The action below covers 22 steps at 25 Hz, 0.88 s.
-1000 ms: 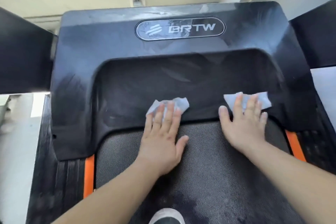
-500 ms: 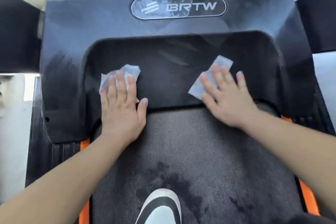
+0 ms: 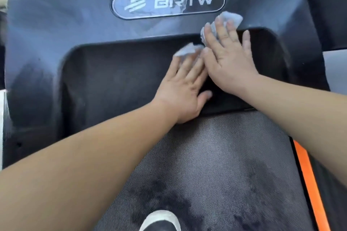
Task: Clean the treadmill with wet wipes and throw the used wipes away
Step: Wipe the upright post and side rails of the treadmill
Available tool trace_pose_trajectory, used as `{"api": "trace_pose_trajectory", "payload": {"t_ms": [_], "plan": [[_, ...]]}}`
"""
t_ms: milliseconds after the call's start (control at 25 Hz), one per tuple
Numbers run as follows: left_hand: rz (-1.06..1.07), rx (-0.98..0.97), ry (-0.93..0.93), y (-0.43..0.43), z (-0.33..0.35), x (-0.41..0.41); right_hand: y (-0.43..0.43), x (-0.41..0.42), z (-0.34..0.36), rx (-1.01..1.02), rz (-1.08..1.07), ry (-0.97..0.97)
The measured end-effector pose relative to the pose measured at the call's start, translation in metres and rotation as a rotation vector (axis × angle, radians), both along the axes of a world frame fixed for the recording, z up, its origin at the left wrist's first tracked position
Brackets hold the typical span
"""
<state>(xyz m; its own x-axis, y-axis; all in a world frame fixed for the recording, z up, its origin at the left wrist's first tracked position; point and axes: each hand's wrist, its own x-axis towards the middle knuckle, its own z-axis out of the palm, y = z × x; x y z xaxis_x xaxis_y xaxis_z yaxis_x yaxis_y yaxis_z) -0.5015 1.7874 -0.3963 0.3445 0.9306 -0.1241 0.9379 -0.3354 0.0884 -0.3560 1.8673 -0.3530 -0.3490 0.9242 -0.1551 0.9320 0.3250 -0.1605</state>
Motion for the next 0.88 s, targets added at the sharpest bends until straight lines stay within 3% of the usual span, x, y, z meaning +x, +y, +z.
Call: {"api": "trace_pose_trajectory", "payload": {"t_ms": [120,200,440,560,640,760,880], "plan": [[-0.209,0.022,0.027,-0.038,-0.004,-0.023,-0.007,0.005,0.003,0.026,0.149,-0.115],[-0.211,0.04,0.055,-0.048,-0.005,-0.051,-0.034,-0.003,-0.007,-0.015,0.253,-0.125],[0.389,0.042,0.095,-0.069,0.002,-0.142,-0.09,0.013,-0.025,-0.101,0.307,-0.152],[0.582,0.019,0.077,-0.085,0.001,-0.135,-0.089,0.023,-0.018,-0.088,0.271,-0.225],[0.532,-0.037,0.059,-0.085,0.001,-0.108,-0.072,0.021,-0.013,-0.116,0.118,-0.222],[0.222,-0.043,0.047,-0.055,0.009,-0.087,-0.049,0.001,-0.006,-0.212,-0.127,-0.168],[0.18,0.022,0.088,-0.008,0.022,-0.08,-0.057,-0.019,-0.014,-0.178,-0.134,-0.106]]}}
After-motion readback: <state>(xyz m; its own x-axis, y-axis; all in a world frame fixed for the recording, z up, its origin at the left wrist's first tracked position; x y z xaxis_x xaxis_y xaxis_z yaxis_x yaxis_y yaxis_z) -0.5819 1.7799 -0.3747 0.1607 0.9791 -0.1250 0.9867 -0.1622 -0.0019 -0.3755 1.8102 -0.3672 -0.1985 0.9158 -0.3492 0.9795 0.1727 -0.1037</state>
